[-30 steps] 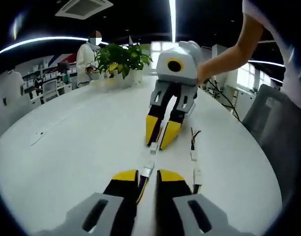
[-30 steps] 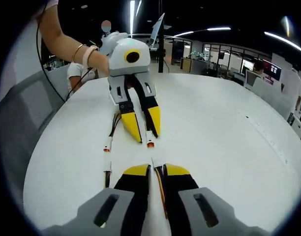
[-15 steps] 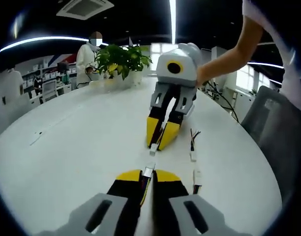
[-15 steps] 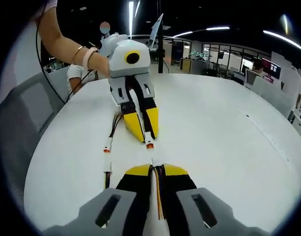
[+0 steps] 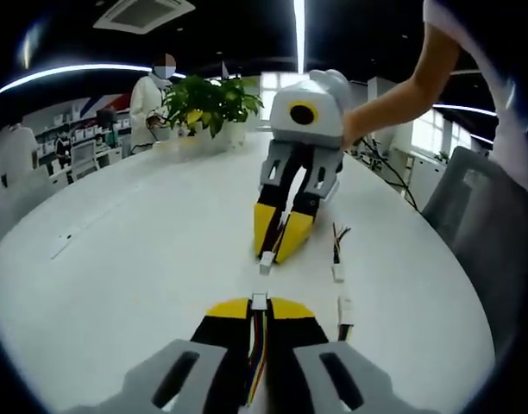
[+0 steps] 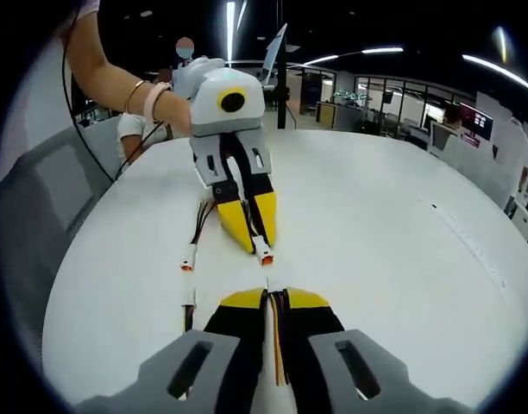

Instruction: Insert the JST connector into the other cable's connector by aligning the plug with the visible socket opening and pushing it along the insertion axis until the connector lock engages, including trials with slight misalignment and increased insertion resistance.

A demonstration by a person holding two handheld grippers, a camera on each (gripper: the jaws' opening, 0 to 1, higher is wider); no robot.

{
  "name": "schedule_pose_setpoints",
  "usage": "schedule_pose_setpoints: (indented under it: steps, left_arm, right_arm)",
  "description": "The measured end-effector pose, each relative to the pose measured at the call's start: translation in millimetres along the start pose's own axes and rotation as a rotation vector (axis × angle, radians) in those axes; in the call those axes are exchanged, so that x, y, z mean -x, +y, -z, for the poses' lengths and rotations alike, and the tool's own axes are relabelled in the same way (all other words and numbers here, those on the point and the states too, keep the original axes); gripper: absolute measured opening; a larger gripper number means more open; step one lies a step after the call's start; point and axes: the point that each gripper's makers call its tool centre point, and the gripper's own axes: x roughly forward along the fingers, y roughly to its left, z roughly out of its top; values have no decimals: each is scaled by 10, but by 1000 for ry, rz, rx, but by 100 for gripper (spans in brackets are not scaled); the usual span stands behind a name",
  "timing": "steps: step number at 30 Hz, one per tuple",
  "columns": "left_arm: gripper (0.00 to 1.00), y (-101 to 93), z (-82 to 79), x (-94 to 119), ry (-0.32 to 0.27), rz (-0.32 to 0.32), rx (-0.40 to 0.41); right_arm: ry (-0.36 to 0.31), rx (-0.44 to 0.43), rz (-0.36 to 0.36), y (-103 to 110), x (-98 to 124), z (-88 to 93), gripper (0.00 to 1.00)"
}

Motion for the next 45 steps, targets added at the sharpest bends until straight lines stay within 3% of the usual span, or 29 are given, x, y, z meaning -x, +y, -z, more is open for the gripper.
schedule_pose_setpoints:
  steps: [7,12,18,32,45]
  left_arm:
    - [0,-75,-35,61,29,9,-46]
    - [0,-90,-153,130,2,8,-33]
    - [0,-126,-185,158,14,26,-26]
    - [0,-214,-355,153,4,60,-86]
    - [0,-196,-358,141,10,70,-88]
  right_arm:
    - [-8,7,-10,38,82,-117,4]
    - [5,25,-22,97,133,-143,4]
    - [2,28,-32,131,159,-193,4]
    - [-3,48,-57,195,179,-264,4]
    - [-21,38,-66,199,180,-309,4]
